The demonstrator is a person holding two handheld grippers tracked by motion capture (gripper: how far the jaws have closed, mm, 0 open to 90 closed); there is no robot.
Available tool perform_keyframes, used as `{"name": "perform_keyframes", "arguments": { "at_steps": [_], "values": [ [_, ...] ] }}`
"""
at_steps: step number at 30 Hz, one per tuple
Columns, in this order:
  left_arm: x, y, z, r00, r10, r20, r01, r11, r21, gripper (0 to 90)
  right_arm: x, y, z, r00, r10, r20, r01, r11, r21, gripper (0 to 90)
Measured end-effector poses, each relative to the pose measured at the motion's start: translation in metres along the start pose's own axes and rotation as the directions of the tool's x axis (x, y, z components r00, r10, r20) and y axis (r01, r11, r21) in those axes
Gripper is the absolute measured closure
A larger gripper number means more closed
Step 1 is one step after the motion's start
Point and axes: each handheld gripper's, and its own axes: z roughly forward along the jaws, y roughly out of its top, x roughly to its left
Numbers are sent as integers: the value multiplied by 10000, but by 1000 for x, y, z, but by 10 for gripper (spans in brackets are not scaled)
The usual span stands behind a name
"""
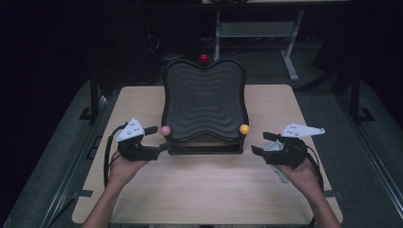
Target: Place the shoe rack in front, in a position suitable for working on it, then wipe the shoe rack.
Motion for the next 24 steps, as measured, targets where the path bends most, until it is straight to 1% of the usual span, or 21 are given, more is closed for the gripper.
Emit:
{"name": "perform_keyframes", "arguments": {
  "at_steps": [3, 6, 7, 12, 17, 19, 21, 24],
  "values": [
    [1, 2, 2, 10000, -18, 44, 18, 10000, 18, 239, -1, 2, 2, 10000, 23, -1, -23, 10000, 43, 276],
    [2, 4, 5, 9999, 60, 95, -60, 10000, 12, 239, -1, 4, 4, 10000, -11, -47, 11, 10000, 61, 276],
    [3, 4, 6, 9999, 52, 99, -52, 10000, 25, 239, -1, 5, 6, 10000, 47, -69, -47, 9999, 99, 276],
    [6, 3, 11, 9998, -64, 185, 61, 9999, 131, 239, -3, 10, 14, 10000, 28, -86, -25, 9997, 260, 276],
    [7, 3, 9, 9998, -57, 168, 56, 10000, 66, 249, -1, 15, 19, 10000, -27, -71, 29, 9996, 270, 291],
    [9, 3, 8, 9998, -18, 191, 17, 10000, 27, 284, -1, 17, 21, 10000, -50, -12, 51, 9993, 366, 305],
    [11, 3, 9, 9998, -68, 190, 68, 10000, 19, 333, 0, 20, 23, 10000, -72, -6, 72, 9994, 341, 314],
    [14, 3, 11, 9997, -110, 211, 111, 9999, -33, 358, 0, 25, 26, 9999, -131, 58, 129, 9993, 358, 344]
  ]
}}
